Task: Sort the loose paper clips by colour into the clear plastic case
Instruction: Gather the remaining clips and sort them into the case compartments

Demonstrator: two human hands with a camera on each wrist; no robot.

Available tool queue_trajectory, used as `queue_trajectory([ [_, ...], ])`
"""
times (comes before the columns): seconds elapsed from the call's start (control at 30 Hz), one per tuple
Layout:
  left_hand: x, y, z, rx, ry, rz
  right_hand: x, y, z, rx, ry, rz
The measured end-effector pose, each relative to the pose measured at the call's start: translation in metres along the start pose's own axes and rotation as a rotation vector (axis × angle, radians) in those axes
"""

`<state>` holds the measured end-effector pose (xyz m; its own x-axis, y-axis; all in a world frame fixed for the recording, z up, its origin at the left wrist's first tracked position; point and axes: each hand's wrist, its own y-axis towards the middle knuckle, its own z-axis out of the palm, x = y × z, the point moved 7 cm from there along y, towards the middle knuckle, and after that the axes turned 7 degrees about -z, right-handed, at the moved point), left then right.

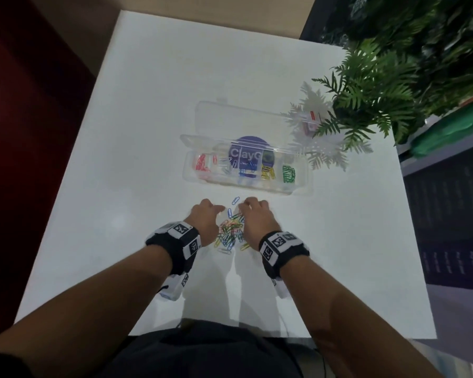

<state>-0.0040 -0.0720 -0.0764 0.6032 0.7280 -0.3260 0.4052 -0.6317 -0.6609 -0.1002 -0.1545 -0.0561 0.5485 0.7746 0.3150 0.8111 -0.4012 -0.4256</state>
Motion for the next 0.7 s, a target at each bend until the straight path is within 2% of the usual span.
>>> queue_trajectory([
  [0.07, 0.002, 0.000, -0.001, -0.020, -0.039, 0.014, -0.002, -0.010, 0.002, 0.010, 0.089, -0.030],
  [0.13, 0.008, -0.001, -0.007, -0.073, -0.040, -0.018, -0.018, -0.012, -0.006, -0.041, 0.159, 0.044],
  [0.2, 0.016, -0.003, -0.012, -0.130, -0.007, -0.080, -0.033, -0.010, -0.016, -0.061, 0.166, 0.130],
  [0.27, 0.015, -0.006, -0.017, -0.176, 0.056, -0.100, -0.029, -0.002, -0.021, -0.016, 0.128, 0.123],
  [0.33, 0.005, -0.005, -0.015, -0.170, 0.120, -0.068, -0.012, 0.009, -0.019, 0.032, 0.088, 0.055],
  [0.43, -0.014, 0.001, -0.006, -0.081, 0.136, 0.016, 0.010, 0.012, -0.013, 0.037, 0.009, -0.031],
  [0.57, -0.012, 0.002, 0.002, -0.028, -0.038, 0.109, 0.015, -0.012, 0.003, 0.063, -0.011, -0.126],
  [0.63, 0.002, -0.003, -0.003, -0.078, -0.162, 0.146, 0.004, -0.027, 0.006, 0.066, 0.055, -0.136],
  [0.7, 0.021, -0.006, -0.011, -0.184, -0.178, 0.143, -0.018, -0.038, -0.001, 0.020, 0.138, -0.047],
])
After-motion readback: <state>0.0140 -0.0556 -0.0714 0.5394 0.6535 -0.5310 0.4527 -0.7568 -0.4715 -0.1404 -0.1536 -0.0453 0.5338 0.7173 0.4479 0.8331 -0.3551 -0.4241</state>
